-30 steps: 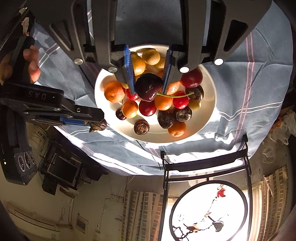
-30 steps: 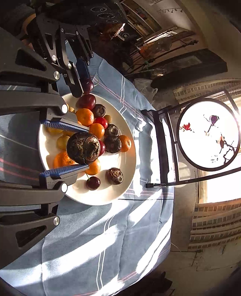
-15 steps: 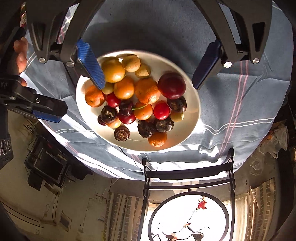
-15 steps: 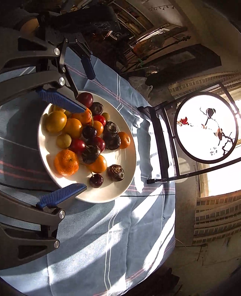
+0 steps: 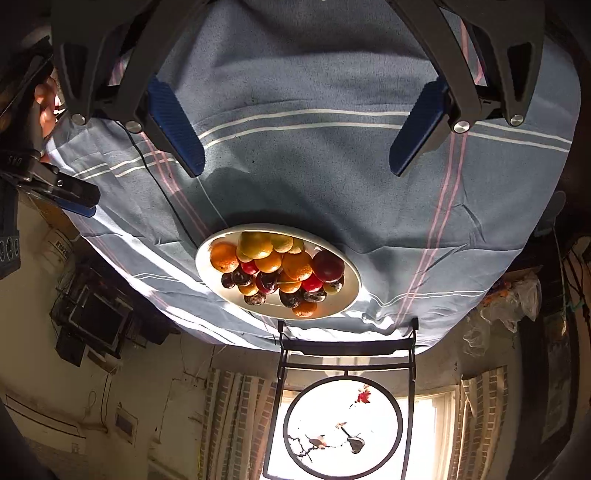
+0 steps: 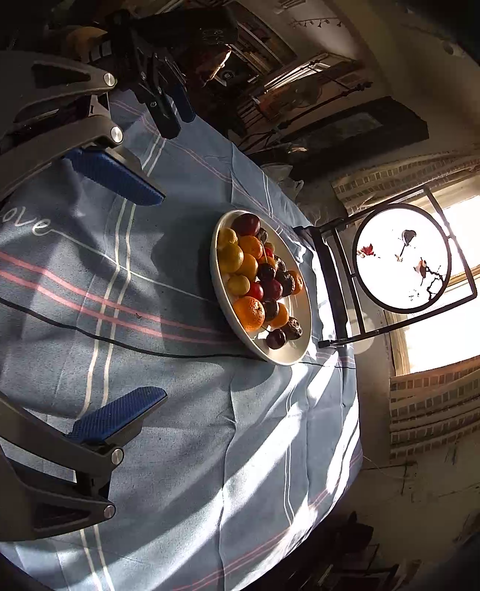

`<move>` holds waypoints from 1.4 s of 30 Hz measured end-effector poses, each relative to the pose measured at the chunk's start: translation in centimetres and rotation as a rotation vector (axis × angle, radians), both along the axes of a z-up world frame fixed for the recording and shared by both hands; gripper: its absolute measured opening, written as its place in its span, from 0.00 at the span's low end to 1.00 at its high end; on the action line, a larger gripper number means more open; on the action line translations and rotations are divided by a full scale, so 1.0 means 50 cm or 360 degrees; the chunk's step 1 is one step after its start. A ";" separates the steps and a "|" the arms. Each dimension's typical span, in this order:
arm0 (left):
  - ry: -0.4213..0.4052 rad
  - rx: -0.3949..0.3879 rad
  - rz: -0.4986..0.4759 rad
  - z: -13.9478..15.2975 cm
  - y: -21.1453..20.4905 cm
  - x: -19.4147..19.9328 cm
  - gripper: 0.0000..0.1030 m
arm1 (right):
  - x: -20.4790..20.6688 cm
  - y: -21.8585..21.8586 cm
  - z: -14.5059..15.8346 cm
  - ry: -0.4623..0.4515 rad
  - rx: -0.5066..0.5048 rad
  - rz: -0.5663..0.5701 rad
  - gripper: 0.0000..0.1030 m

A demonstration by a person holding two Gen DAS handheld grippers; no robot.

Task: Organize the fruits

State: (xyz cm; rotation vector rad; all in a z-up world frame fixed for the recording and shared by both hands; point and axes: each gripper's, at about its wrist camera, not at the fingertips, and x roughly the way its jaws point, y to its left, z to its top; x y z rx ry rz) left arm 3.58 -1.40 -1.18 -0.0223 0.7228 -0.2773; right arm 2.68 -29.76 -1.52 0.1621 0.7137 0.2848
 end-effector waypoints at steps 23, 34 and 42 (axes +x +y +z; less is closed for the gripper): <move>-0.0324 0.0185 0.0186 0.108 0.019 -0.151 0.95 | -0.176 -0.033 0.109 -0.0247 -0.0144 -0.0079 0.96; -0.0365 0.0232 0.0225 0.123 0.017 -0.164 0.95 | -0.179 -0.041 0.100 -0.0239 -0.0118 -0.0092 0.96; -0.0332 0.0250 0.0294 0.117 0.028 -0.156 0.95 | -0.179 -0.050 0.090 -0.0227 -0.0110 -0.0120 0.96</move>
